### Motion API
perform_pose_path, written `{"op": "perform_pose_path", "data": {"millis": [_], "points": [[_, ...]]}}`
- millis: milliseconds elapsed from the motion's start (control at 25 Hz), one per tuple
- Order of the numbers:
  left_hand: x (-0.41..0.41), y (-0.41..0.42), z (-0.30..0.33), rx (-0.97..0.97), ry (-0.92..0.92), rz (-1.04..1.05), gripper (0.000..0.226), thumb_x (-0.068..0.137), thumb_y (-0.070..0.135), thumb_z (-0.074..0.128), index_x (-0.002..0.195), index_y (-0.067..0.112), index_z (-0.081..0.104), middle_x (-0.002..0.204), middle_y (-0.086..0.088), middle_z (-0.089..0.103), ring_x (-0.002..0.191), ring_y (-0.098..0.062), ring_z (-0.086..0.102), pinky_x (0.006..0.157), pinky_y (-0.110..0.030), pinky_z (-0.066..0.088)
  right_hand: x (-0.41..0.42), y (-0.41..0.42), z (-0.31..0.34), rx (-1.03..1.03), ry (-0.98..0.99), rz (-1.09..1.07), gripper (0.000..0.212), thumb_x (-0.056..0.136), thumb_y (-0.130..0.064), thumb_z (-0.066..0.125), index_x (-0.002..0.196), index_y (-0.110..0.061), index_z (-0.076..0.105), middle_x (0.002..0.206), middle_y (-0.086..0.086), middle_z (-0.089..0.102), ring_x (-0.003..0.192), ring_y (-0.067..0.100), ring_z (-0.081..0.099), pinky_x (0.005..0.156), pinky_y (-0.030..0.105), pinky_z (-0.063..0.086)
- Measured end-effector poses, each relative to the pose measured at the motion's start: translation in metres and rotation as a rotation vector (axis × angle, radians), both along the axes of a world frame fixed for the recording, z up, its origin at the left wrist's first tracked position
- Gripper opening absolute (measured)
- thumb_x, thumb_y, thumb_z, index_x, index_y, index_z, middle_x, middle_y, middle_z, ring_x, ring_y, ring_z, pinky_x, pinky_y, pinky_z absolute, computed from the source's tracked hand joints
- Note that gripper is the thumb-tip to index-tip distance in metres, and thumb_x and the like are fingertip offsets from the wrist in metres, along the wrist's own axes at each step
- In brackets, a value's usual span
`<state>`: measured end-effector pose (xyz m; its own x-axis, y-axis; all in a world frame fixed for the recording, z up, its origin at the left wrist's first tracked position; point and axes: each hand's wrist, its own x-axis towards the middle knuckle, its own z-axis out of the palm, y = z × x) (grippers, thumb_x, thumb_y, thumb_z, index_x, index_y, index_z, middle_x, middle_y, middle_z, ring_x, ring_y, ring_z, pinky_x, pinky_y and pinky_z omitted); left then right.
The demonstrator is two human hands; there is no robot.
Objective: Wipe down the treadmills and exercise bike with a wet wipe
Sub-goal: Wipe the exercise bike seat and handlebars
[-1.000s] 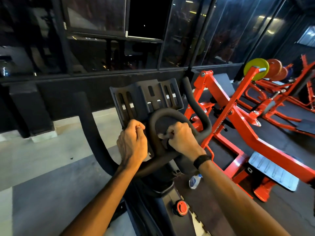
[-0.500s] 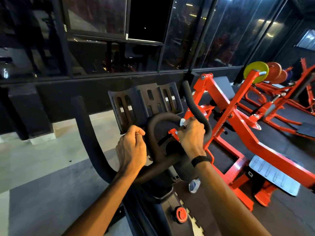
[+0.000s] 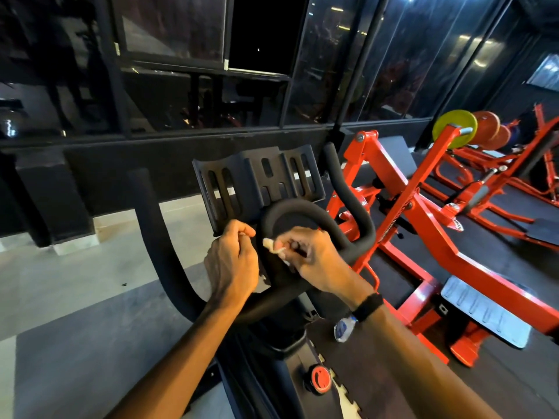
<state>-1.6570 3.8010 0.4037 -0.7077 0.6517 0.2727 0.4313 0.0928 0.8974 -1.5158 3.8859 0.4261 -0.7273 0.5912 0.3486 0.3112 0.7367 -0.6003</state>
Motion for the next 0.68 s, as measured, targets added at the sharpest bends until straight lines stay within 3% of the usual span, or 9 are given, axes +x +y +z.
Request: {"op": "perform_pose_path", "data": {"millis": [80,120,200,240,280,360,480,560,680], "points": [[0.000,0.000,-0.001,-0.004,0.001,0.003,0.025,0.096,0.007,0.046,0.088,0.025,0.060,0.067,0.008,0.055,0.064,-0.008,0.050,0.061,-0.031,0.030,0.027,0.000,0.012,-0.001,-0.134,0.051,0.011,0.087,0.002,0.069,0.092,-0.008,0.072,0.086,0.004,0.069,0.077,0.021,0.067,0.070,0.037,0.055],[0.000,0.000,-0.001,-0.006,0.001,0.006,0.025,0.096,0.006,0.046,0.088,0.025,0.060,0.067,0.008,0.055,0.063,-0.007,0.050,0.060,-0.030,0.030,0.038,0.003,0.018,0.032,-0.112,-0.029,0.011,0.086,0.003,0.071,0.091,-0.007,0.072,0.084,0.004,0.070,0.076,0.017,0.068,0.070,0.033,0.055],[0.000,0.001,-0.001,-0.007,-0.008,0.004,0.025,0.096,0.006,0.046,0.089,0.025,0.061,0.066,0.009,0.055,0.063,-0.004,0.050,0.056,-0.026,0.029,0.057,0.020,0.027,0.069,0.041,-0.400,0.007,0.086,0.004,0.072,0.087,-0.003,0.073,0.071,0.004,0.068,0.064,-0.001,0.064,0.063,0.011,0.048],[0.000,0.001,-0.001,-0.005,-0.010,-0.001,0.025,0.097,0.006,0.046,0.089,0.024,0.061,0.066,0.010,0.054,0.062,-0.004,0.050,0.056,-0.024,0.030,0.065,0.031,0.028,0.056,0.074,-0.581,0.004,0.087,0.000,0.073,0.083,-0.001,0.072,0.061,0.002,0.062,0.055,-0.004,0.057,0.056,0.007,0.042],[0.001,0.001,0.000,-0.006,-0.006,-0.008,0.025,0.097,0.006,0.046,0.089,0.025,0.061,0.066,0.010,0.054,0.062,-0.005,0.050,0.057,-0.026,0.031,0.068,0.039,0.027,0.020,0.049,-0.711,0.013,0.088,-0.005,0.073,0.076,-0.001,0.069,0.055,0.001,0.056,0.049,-0.002,0.051,0.050,0.008,0.037],[0.000,0.001,0.001,-0.004,0.003,-0.016,0.025,0.098,0.007,0.045,0.090,0.025,0.061,0.066,0.010,0.054,0.062,-0.010,0.051,0.059,-0.031,0.032,0.061,0.055,0.014,-0.095,-0.023,-0.811,0.022,0.089,-0.011,0.073,0.070,-0.002,0.068,0.059,0.005,0.055,0.059,0.011,0.057,0.051,0.013,0.038],[0.002,-0.002,0.003,-0.006,-0.005,-0.013,0.023,0.100,0.007,0.044,0.094,0.019,0.063,0.064,0.009,0.053,0.059,-0.005,0.050,0.056,-0.021,0.031,0.028,0.071,0.005,-0.164,0.034,-0.931,0.013,0.088,-0.007,0.066,0.092,0.003,0.073,0.088,0.019,0.069,0.087,0.035,0.069,0.074,0.036,0.055],[0.001,-0.002,0.006,-0.015,0.001,0.003,0.023,0.100,0.008,0.044,0.094,0.020,0.063,0.065,0.011,0.053,0.061,0.001,0.048,0.057,-0.013,0.032,0.002,0.079,0.011,-0.129,0.035,-0.924,0.017,0.086,-0.008,0.064,0.098,0.002,0.073,0.101,0.023,0.071,0.099,0.039,0.068,0.085,0.041,0.055],[0.000,-0.001,0.006,-0.027,0.002,0.006,0.021,0.101,0.009,0.044,0.098,0.019,0.063,0.066,0.013,0.052,0.062,0.002,0.046,0.058,-0.012,0.032,-0.038,0.079,0.021,-0.001,0.019,-0.740,0.017,0.078,0.001,0.061,0.087,-0.003,0.075,0.094,0.020,0.073,0.096,0.038,0.068,0.088,0.038,0.055]]}}
